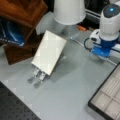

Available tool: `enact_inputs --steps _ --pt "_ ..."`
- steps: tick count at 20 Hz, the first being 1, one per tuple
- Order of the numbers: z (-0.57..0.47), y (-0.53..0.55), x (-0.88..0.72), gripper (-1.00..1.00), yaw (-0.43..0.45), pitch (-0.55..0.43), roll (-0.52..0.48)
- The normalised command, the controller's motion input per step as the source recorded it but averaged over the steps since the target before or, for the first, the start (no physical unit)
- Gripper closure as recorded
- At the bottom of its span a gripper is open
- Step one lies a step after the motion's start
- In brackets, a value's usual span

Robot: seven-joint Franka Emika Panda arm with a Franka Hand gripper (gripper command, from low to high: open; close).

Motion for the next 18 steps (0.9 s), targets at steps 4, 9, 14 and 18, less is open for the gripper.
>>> enact_inputs --steps 4,9,14,18 --pt "-0.31 -0.26 -0.73 1.00 -0.003 -0.346 -0.018" --pt "-0.15 -0.21 -0.63 1.00 0.024 -0.295 -0.020" --pt "-0.01 -0.15 -0.40 1.00 0.062 -0.243 -0.041" --pt "0.09 -0.15 -0.22 1.00 0.066 -0.165 -0.054"
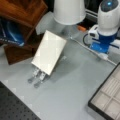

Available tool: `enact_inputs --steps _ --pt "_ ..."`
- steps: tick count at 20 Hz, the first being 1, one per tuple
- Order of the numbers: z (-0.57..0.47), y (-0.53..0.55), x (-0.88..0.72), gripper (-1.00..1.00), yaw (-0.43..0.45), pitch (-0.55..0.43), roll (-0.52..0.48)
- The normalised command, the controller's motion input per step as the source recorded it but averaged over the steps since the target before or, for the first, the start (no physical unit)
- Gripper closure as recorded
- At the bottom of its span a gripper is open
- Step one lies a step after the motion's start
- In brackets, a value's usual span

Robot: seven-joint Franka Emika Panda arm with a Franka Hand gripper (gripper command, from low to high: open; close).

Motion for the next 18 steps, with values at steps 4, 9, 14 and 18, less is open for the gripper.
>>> enact_inputs --steps 4,9,14,18 --pt "0.18 -0.14 -0.14 1.00 0.051 -0.066 -0.051" --pt "0.16 -0.11 -0.03 1.00 0.027 0.025 -0.059" --pt "0.17 -0.09 0.10 -1.00 0.013 0.108 -0.095" --pt "0.20 -0.09 0.19 -1.00 0.017 0.164 -0.111"
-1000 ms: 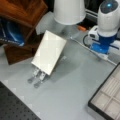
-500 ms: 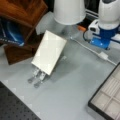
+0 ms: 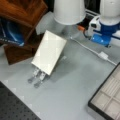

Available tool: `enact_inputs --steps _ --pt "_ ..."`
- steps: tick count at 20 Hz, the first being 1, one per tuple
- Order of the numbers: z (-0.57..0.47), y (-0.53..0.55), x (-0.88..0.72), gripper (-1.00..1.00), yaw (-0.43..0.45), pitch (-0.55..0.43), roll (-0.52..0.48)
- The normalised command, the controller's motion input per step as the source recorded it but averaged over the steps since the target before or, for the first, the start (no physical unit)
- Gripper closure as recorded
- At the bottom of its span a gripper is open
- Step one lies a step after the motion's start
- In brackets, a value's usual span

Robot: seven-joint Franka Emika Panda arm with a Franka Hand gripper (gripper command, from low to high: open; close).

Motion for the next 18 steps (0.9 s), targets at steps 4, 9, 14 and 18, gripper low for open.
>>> enact_inputs --steps 4,9,14,18 --pt "0.24 -0.09 0.26 -1.00 0.028 0.219 -0.082" --pt "0.29 -0.07 0.34 -1.00 0.038 0.262 -0.074" --pt "0.38 -0.03 0.45 -1.00 0.068 0.314 -0.115" --pt "0.36 0.03 0.55 -1.00 0.073 0.357 -0.131"
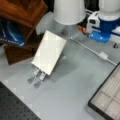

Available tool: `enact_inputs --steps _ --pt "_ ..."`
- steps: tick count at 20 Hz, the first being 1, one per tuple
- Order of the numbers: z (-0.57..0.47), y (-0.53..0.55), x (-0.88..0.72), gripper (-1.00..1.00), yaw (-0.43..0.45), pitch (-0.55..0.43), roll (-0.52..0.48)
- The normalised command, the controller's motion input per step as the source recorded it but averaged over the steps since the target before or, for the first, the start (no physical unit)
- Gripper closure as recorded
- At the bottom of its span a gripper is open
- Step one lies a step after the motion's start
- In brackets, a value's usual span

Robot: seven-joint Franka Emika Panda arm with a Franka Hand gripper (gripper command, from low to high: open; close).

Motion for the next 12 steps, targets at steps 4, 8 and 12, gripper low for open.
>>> enact_inputs --steps 4,8,12 --pt "0.34 0.06 0.63 -1.00 0.058 0.394 -0.159" --pt "0.39 0.00 0.64 -1.00 0.034 0.399 -0.160" --pt "0.46 -0.13 0.63 -1.00 -0.011 0.382 -0.139"
